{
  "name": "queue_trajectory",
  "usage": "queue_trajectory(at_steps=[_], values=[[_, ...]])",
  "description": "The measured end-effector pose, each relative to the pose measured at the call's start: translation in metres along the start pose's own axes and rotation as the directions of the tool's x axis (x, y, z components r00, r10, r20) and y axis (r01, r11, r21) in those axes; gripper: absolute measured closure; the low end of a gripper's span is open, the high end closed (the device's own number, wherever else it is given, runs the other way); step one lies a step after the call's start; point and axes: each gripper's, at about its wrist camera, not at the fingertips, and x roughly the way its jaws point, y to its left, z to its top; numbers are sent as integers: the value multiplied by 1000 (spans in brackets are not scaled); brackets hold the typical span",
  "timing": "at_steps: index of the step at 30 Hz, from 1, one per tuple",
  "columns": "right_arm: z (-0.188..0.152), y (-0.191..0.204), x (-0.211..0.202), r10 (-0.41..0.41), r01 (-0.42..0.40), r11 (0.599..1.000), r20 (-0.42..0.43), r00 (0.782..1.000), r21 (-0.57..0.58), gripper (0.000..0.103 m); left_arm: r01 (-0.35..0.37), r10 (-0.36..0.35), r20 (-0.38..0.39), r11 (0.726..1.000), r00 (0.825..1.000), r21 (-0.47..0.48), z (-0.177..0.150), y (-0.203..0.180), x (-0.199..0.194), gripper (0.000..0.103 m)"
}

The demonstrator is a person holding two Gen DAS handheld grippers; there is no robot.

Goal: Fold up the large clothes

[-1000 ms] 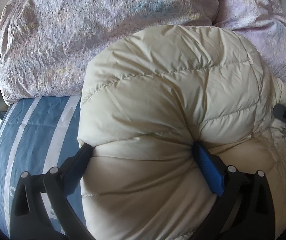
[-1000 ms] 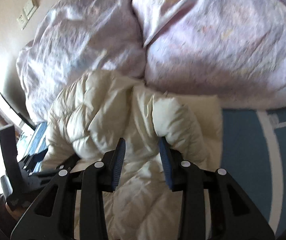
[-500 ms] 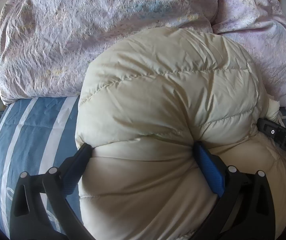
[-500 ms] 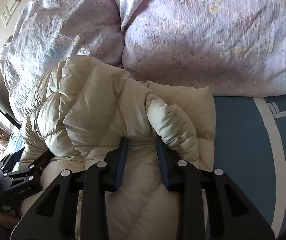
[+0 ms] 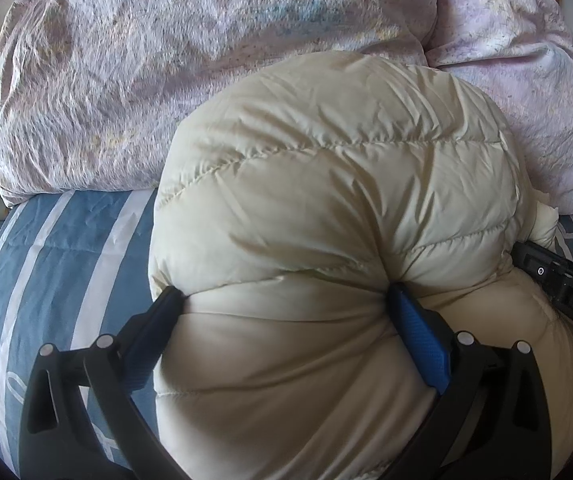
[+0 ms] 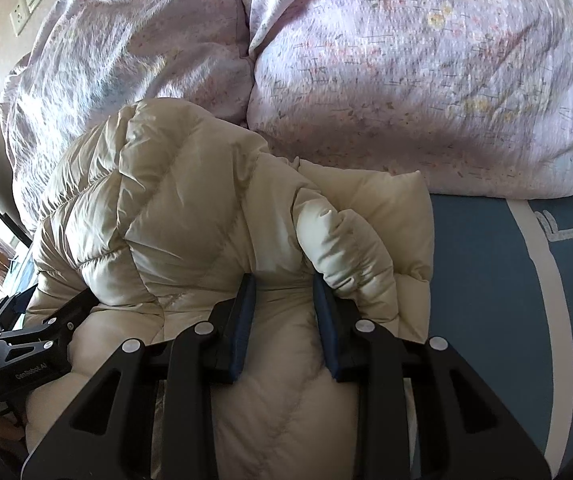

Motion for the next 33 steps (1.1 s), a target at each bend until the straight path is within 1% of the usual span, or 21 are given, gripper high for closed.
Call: queue_trajectory(at_steps=[3, 6, 9, 10, 11, 12, 13, 14, 16, 18, 20, 21, 23, 27, 29, 33], values=[[1, 1, 0, -3, 3, 1000, -2, 1000, -4, 72, 3, -3, -2, 1000, 1000, -1, -1, 0, 0, 2], [5, 5, -1, -15, 14, 1000, -23, 1000, -25, 72, 6, -6, -10, 1000, 1000, -2, 0, 2, 1, 2], [11, 12, -14, -37, 35, 998, -44, 998, -44, 69, 9, -9, -15, 1000, 1000, -11, 0, 5, -5, 2], [11, 15, -23, -42, 40, 998, -45, 998, -49, 63, 10, -10, -16, 1000, 1000, -16, -1, 5, -8, 2], [10, 18, -30, -48, 46, 997, -42, 998, -54, 51, 15, -15, -15, 1000, 1000, -25, -3, 7, -15, 2], [8, 23, -41, -65, 63, 996, -32, 997, -61, 45, 17, -17, -13, 999, 1000, -28, -4, 8, -18, 3], [6, 25, -48, -74, 73, 995, -27, 997, -64, 35, 21, -21, -8, 999, 1000, -30, -7, 10, -27, 3], [1, 30, -62, -80, 79, 995, -18, 997, -63, 32, 23, -24, -5, 999, 1000, -30, -10, 11, -33, 3], [-8, 36, -82, -72, 71, 996, -25, 997, -52, 32, 14, -14, 5, 1000, 1000, -24, -18, 14, -51, 3], [-19, 43, -102, -67, 66, 997, -33, 997, -42, 26, 13, -12, 14, 1000, 1000, -19, -28, 18, -74, 2], [-32, 53, -124, -60, 58, 997, -28, 998, -46, 14, 19, -19, 16, 1000, 1000, -18, -38, 21, -94, 2], [-37, 57, -132, -57, 56, 997, -24, 998, -50, 13, 25, -24, 17, 999, 1000, -20, -46, 23, -108, 2], [-48, 65, -151, -60, 59, 996, -20, 998, -60, 6, 42, -42, 14, 999, 999, -25, -59, 27, -127, 2], [-72, 72, -174, -65, 63, 997, -50, 997, -37, 4, 80, -81, -8, 996, 997, -39, -88, 27, -162, 2], [-87, 72, -179, -61, 60, 998, -73, 995, -20, 4, 89, -90, -19, 995, 996, -47, -100, 26, -171, 2], [-113, 70, -188, -58, 57, 998, -104, 993, -5, 4, 75, -76, -17, 995, 997, -58, -124, 23, -191, 2]])
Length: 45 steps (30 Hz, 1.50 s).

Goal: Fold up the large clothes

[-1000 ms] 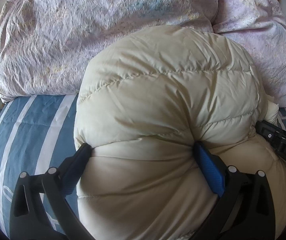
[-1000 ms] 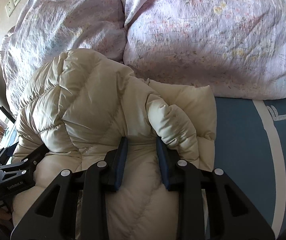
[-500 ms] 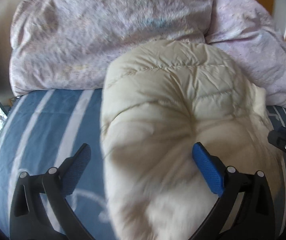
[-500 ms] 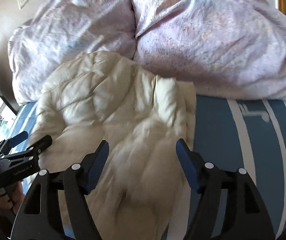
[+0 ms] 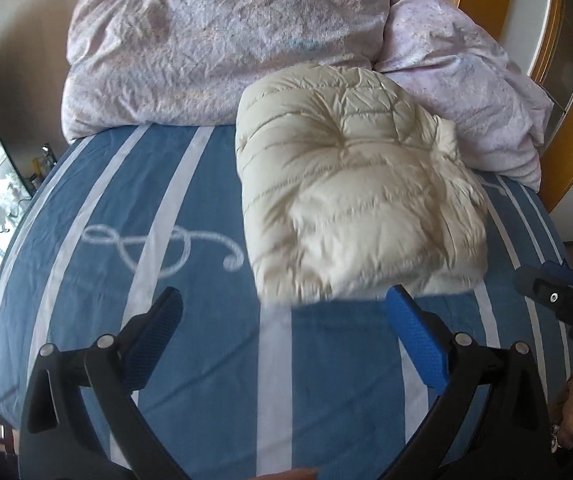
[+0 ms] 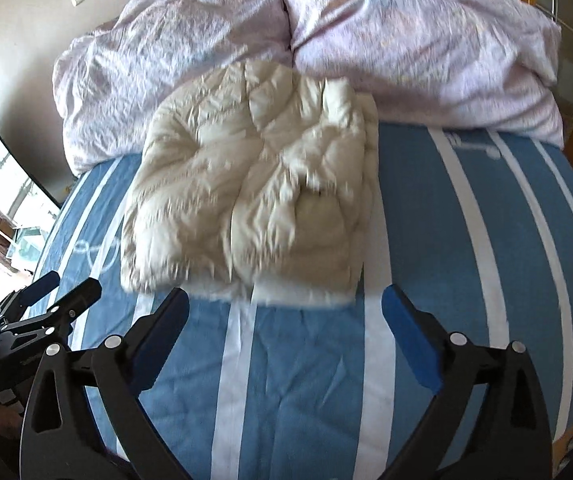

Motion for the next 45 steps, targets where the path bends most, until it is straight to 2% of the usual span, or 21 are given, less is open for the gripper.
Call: queue_trajectory(at_steps=[9, 17, 45], values=[[-35, 4, -23, 1, 0, 1000, 9, 1000, -29, 4, 2, -2, -2, 1000, 1000, -18, -31, -6, -22, 2], [-52, 6, -31, 17, -16, 999, 8, 1000, -38, 4, 44, -44, -8, 999, 999, -8, -51, -18, -32, 2], [-64, 1, -29, 45, -45, 999, -6, 999, -9, 4, 104, -105, -18, 993, 994, -52, -62, -21, -33, 2]])
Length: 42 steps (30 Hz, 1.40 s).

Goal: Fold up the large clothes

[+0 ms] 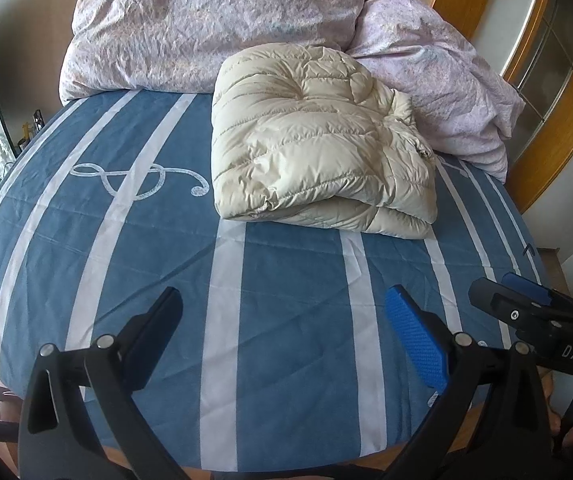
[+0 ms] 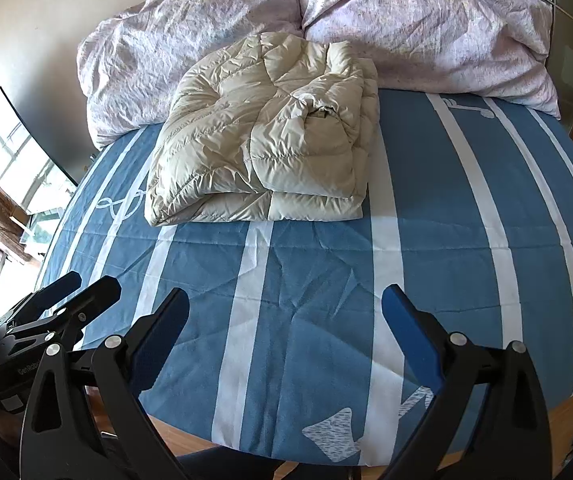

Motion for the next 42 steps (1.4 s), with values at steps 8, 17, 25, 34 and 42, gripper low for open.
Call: queue_trajectory(at_steps=[8, 17, 25, 34, 42], values=[[0, -2, 1, -4, 4, 1000, -3, 1000, 7, 4, 21, -21, 1, 1000, 1000, 5, -1, -4, 0, 2], [1, -4, 1, -6, 6, 1000, -5, 1000, 7, 4, 36, -36, -3, 999, 999, 1, 1, -5, 2, 2], [2, -6, 3, -9, 9, 1000, -9, 1000, 10, 4, 39, -39, -10, 999, 999, 3, 1, -6, 6, 2], [2, -6, 3, -9, 9, 1000, -9, 1000, 9, 4, 38, -38, -10, 999, 999, 1, 2, -6, 6, 2], [2, -7, 2, -8, 8, 1000, -10, 1000, 7, 4, 38, -38, -10, 999, 999, 1, 2, -6, 6, 2]])
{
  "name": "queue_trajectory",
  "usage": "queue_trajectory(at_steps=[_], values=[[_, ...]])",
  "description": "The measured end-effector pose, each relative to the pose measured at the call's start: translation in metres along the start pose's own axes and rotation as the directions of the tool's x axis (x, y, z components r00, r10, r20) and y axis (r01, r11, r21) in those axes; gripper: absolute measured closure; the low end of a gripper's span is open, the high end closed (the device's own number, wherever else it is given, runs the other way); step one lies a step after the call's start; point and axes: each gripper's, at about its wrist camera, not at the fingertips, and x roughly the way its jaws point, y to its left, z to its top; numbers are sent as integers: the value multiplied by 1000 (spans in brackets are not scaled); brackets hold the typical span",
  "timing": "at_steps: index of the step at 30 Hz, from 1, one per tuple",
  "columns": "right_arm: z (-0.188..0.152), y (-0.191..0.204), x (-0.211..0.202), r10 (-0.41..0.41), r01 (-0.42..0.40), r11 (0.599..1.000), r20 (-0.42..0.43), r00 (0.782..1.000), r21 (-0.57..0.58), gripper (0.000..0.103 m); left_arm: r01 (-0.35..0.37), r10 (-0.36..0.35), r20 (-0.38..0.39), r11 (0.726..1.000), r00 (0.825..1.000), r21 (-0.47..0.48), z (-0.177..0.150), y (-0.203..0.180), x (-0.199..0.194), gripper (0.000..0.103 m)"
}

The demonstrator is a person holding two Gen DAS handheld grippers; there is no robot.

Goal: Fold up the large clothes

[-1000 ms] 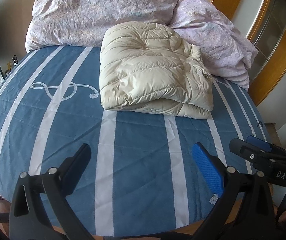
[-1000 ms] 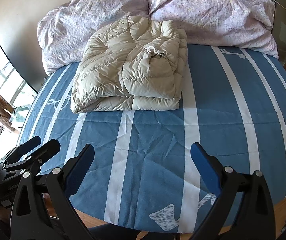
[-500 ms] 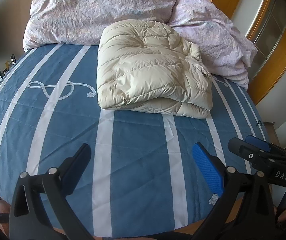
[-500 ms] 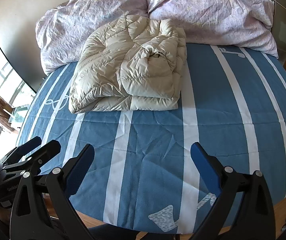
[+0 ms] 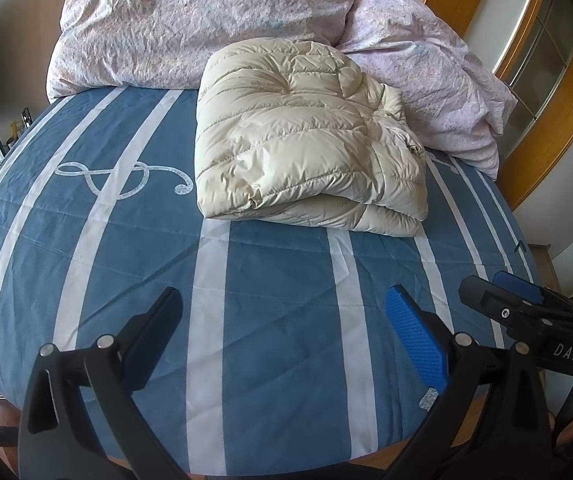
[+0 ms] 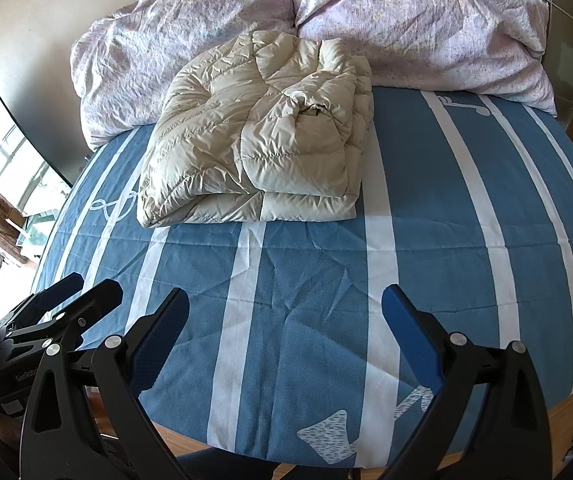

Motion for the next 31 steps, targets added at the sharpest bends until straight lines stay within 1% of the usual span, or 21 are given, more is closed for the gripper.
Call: queue_trajectory(at_steps=[31], values=[[1, -2, -2, 1, -1, 1000, 1, 1000, -1, 4, 0, 0, -2, 1000, 1000, -2, 0, 1, 2, 2]])
